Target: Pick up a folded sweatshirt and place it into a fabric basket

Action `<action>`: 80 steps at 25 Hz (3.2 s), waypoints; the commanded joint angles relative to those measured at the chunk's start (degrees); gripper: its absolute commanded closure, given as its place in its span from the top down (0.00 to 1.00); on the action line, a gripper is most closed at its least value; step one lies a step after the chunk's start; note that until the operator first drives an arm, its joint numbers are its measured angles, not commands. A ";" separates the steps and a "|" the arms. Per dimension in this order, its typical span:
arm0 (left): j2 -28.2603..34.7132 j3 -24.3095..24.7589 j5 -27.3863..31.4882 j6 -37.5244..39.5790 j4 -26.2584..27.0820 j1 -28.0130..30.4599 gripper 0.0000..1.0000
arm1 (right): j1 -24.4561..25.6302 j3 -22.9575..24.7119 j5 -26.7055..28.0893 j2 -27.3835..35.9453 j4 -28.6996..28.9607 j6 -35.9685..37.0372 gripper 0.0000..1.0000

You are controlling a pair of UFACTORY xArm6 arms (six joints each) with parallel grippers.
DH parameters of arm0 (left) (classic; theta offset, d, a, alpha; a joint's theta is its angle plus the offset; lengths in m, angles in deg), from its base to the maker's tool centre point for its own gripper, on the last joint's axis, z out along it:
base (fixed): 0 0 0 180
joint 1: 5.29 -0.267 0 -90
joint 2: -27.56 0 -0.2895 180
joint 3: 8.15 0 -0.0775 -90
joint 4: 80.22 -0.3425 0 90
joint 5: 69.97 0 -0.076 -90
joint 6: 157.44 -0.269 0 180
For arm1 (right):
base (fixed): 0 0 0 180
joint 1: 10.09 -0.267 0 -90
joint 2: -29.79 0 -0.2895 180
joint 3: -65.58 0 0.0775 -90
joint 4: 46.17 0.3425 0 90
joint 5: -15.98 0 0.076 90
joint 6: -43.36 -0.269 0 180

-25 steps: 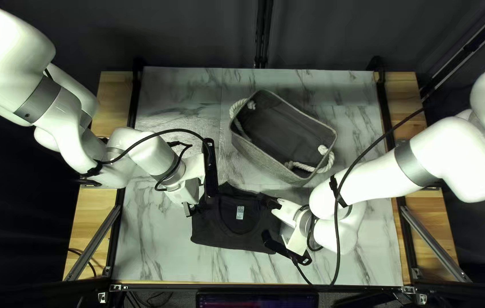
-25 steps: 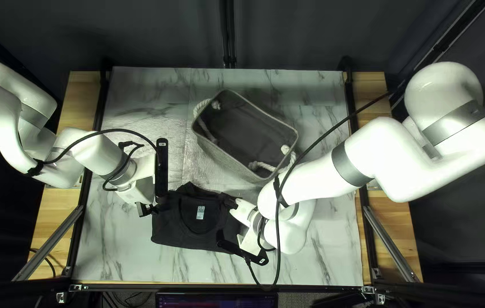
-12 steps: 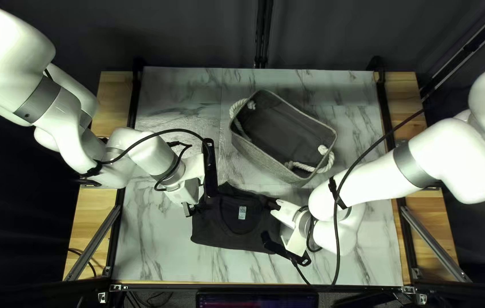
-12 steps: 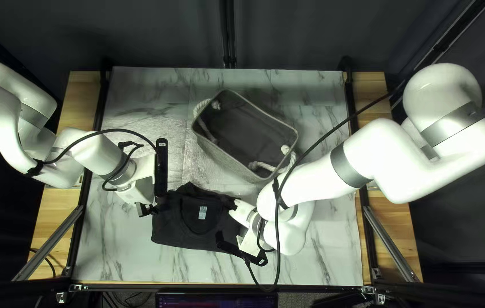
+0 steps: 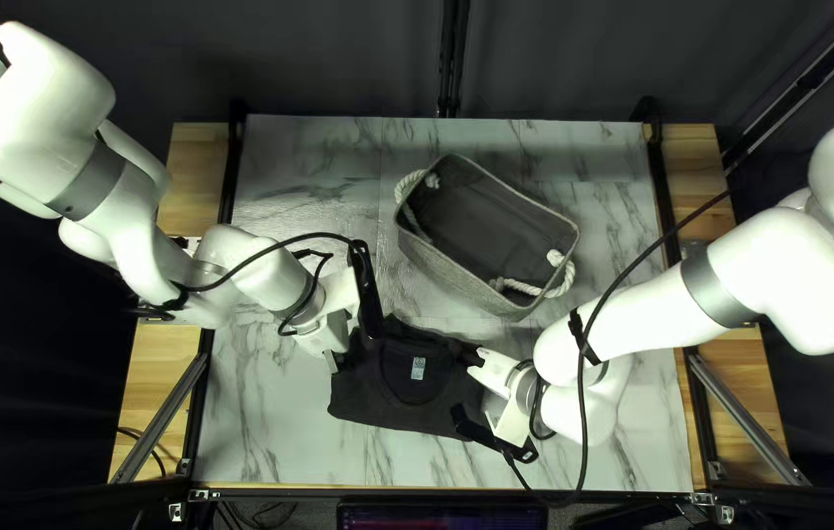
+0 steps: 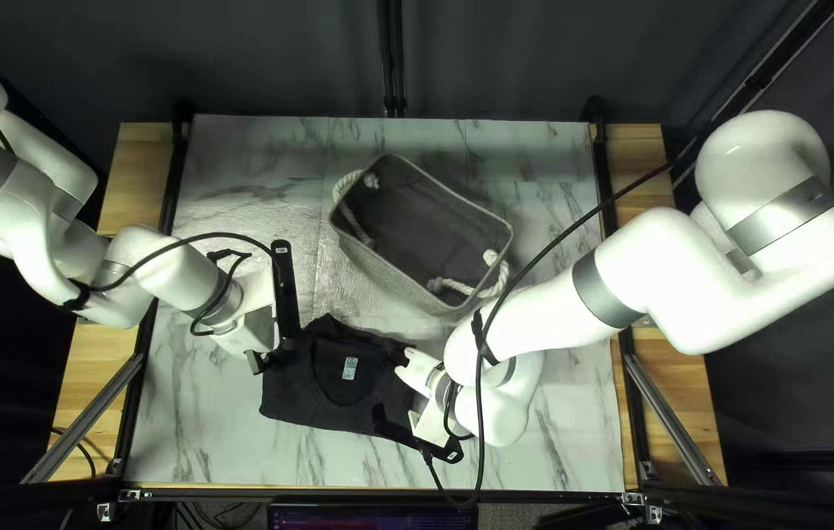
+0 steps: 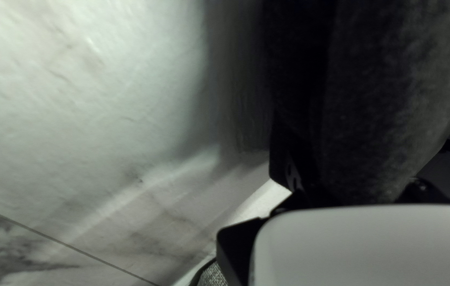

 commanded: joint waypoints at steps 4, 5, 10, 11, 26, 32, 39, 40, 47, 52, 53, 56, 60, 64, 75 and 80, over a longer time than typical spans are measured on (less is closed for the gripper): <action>-3.38 -1.82 -0.39 1.89 2.75 -0.07 1.00 | -0.50 -0.80 0.56 -0.53 0.84 0.89 0.00; -3.84 -2.04 -0.41 0.88 4.14 -0.03 1.00 | -0.50 -0.89 0.60 -0.58 0.93 1.02 0.00; -4.57 -1.84 -1.07 -5.31 10.96 0.27 1.00 | -0.72 -1.30 0.94 -0.74 1.52 1.64 0.00; -4.58 -1.78 -1.16 -6.07 11.72 0.30 1.00 | -0.75 -1.38 0.99 -0.77 1.60 1.73 0.00; -3.90 -3.49 4.73 -31.73 33.61 -1.85 1.00 | -1.02 -2.03 1.51 -1.20 2.29 2.55 0.00; -4.70 -5.21 7.09 -31.33 32.32 -2.55 0.54 | -0.96 -1.97 1.55 -1.13 2.29 2.56 0.00; -6.64 -8.31 10.89 -31.07 30.95 -3.51 0.00 | -1.02 -1.82 1.83 -0.94 2.25 2.50 0.00; -6.77 -8.58 11.35 -31.08 30.83 -3.69 0.00 | -1.05 -1.83 1.89 -0.93 2.27 2.51 0.00; -7.99 -12.28 15.95 -27.04 25.85 -3.96 0.00 | -1.28 -2.04 2.57 -0.98 2.75 2.53 0.00; -6.33 -12.85 17.37 -24.51 22.71 -3.07 0.00 | -1.78 -2.56 4.17 -0.60 4.09 2.72 0.00; -5.56 -12.64 17.63 -24.27 22.27 -3.00 0.00 | -1.89 -2.63 4.53 -0.41 4.31 2.80 0.00; -2.26 -12.47 19.32 -22.22 19.46 -2.73 0.00 | -2.56 -3.06 6.44 0.33 5.15 3.01 0.00; -1.14 -12.53 19.65 -21.08 17.75 -2.26 0.00 | -3.58 -3.15 8.53 0.96 5.69 2.54 0.00; -1.93 -14.01 20.35 -21.45 17.16 -2.41 0.00 | -4.46 -2.25 9.77 1.86 5.49 1.36 0.00; -7.46 -17.21 18.57 -29.35 22.84 -3.93 1.00 | -4.22 -0.71 8.34 1.98 4.97 -0.01 0.00; -3.24 -13.91 16.78 -32.72 23.10 -2.76 1.00 | -4.73 0.37 8.16 2.38 4.58 -1.22 0.00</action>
